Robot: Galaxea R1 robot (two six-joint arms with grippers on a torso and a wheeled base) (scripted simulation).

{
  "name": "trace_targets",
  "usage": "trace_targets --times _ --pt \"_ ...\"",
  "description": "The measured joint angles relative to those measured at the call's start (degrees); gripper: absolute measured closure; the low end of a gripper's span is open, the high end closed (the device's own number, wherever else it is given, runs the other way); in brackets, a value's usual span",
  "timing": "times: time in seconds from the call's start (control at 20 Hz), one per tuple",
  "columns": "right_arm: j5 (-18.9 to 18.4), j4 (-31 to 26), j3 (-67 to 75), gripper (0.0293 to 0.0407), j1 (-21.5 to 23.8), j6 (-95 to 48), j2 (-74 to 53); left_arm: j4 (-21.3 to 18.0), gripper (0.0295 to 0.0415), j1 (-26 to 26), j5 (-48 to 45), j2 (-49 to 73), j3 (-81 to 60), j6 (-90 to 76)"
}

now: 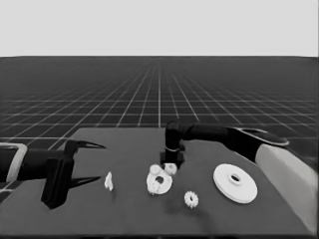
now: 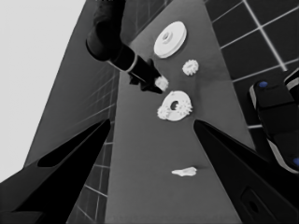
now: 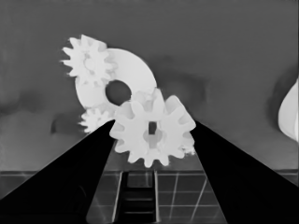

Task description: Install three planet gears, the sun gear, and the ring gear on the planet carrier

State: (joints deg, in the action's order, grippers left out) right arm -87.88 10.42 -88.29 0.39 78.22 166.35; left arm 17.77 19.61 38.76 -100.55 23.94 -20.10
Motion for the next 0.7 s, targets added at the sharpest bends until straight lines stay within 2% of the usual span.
trace_targets --times 0.2,0.3,0.4,0.7 --pt "0.0 0.0 -0.6 0.0387 0.0 0.0 0.6 0.0 0.0326 0.0 0.0 0.0 0.0 0.0" --pt "1.7 5.7 -3.8 0.0387 -5.9 -2.0 1.4 0.0 0.0326 0.0 0.0 0.0 0.0 0.0" --pt "2.6 7.5 -5.6 0.0387 -8.0 -2.9 1.9 0.0 0.0326 0.0 0.0 0.0 0.0 0.0" --pt "3.1 8.4 -6.5 0.0387 -8.9 -3.5 2.2 0.0 0.0326 0.0 0.0 0.0 0.0 0.0"
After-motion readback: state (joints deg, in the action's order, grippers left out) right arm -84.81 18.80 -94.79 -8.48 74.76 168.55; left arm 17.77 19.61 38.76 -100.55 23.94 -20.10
